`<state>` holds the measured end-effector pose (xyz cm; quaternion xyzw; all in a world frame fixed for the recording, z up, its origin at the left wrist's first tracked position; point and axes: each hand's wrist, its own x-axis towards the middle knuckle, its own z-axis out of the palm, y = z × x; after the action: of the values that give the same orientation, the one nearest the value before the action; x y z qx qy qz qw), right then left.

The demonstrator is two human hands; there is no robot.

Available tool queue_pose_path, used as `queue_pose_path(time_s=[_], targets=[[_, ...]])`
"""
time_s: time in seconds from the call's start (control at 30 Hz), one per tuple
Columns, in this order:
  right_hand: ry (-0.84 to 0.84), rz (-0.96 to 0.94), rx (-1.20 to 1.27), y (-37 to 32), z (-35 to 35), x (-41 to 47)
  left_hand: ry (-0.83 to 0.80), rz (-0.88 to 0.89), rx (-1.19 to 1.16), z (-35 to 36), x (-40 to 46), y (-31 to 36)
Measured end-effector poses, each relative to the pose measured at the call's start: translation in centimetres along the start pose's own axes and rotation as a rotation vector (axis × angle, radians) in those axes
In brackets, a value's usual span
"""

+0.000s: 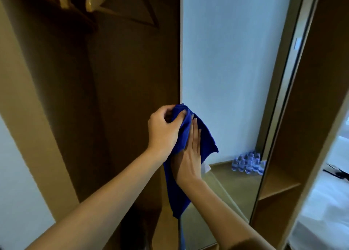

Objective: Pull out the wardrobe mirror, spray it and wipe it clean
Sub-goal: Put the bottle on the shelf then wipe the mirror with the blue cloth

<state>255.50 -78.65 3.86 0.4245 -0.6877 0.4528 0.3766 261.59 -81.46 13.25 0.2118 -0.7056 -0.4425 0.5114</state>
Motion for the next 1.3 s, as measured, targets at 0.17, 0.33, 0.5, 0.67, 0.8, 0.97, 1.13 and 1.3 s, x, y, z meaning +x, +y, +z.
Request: queue_pose_path(time_s=[0.17, 0.33, 0.5, 0.67, 0.8, 0.97, 1.13, 1.3], targets=[[0.056, -0.078, 0.007, -0.8, -0.4, 3.5, -0.068, -0.017, -0.011, -1.1, 3.0, 3.1], [0.049, -0.151, -0.116, -0.7, -0.5, 5.0, -0.193, -0.121, -0.108, -1.8, 3.3, 4.7], [0.02, -0.211, -0.201, -0.2, -0.6, 5.0, -0.356, -0.073, -0.191, -3.3, 1.0, 2.1], [0.017, -0.239, -0.215, 0.2, -0.4, 4.9, -0.346, 0.115, -0.047, -4.2, -0.4, -0.8], [0.059, -0.305, -0.235, 0.2, -0.7, 5.3, -0.197, 0.028, -0.251, -4.3, 0.8, -1.0], [-0.058, -0.404, -0.387, 0.2, -0.9, 6.3, -0.149, -0.028, -0.349, -3.6, 2.1, 0.2], [-0.068, -0.408, -0.492, -0.1, -1.0, 6.4, -0.265, -0.04, -0.462, -3.3, -0.1, -1.6], [-0.085, -0.46, -0.654, -0.1, -1.7, 6.6, -0.356, 0.021, -0.253, -3.6, -1.0, -3.0]])
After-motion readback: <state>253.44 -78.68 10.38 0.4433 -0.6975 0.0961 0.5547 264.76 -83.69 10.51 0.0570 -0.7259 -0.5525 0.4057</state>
